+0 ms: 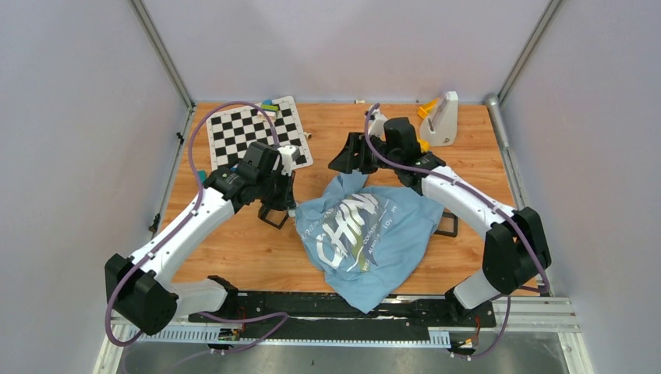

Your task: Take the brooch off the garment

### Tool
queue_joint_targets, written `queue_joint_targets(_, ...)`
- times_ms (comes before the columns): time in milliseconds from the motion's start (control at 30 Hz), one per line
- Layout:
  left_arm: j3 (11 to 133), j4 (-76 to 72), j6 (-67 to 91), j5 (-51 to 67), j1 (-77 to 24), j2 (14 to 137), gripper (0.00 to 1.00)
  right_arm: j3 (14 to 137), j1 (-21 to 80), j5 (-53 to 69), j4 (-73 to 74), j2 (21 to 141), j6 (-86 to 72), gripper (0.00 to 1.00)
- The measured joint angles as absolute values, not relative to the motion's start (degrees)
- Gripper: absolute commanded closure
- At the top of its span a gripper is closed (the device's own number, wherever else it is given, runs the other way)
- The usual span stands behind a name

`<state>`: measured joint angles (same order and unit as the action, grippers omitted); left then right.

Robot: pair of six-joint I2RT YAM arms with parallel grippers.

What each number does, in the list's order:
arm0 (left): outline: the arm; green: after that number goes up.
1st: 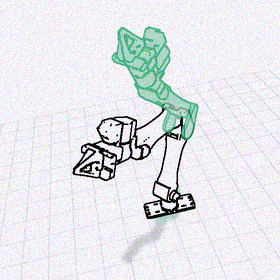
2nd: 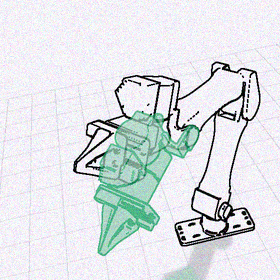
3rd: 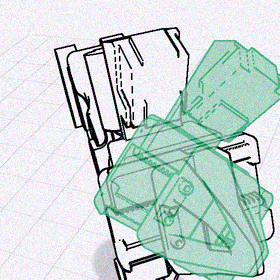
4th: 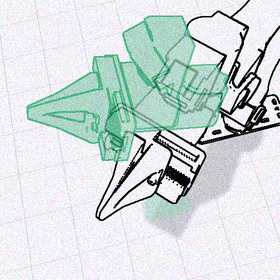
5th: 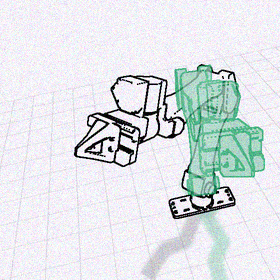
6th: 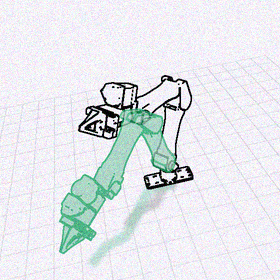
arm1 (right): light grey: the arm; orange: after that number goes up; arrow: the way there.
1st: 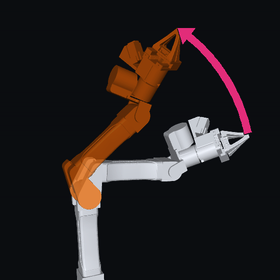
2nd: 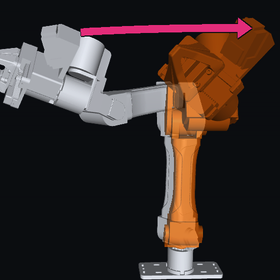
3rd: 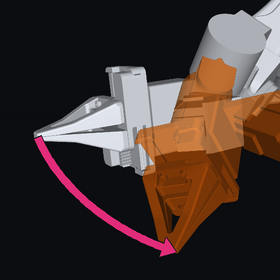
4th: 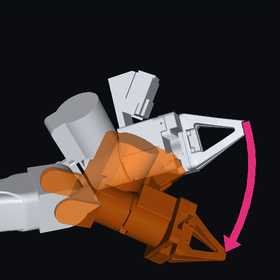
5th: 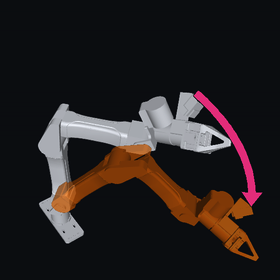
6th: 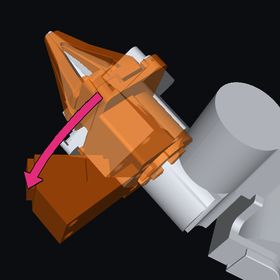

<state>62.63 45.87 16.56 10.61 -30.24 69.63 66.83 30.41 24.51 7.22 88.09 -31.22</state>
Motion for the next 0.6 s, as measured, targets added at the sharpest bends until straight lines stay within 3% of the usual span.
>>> queue_joint_targets(367, 62.6, 45.5, 16.4, 13.3, -30.2, 69.7, 1.00, 60.7, 40.8, 30.0, 9.2, 85.1, -17.3, 0.22)
queue_joint_targets(533, 62.6, 45.4, 16.4, 14.1, -30.2, 69.8, 1.00, 59.0, 43.6, 28.4, 10.3, 84.8, -12.8, 0.33)
queue_joint_targets(600, 62.6, 45.4, 16.3, 14.4, -30.2, 69.9, 1.00, 58.8, 44.4, 27.6, 10.7, 85.0, -11.7, 0.45)
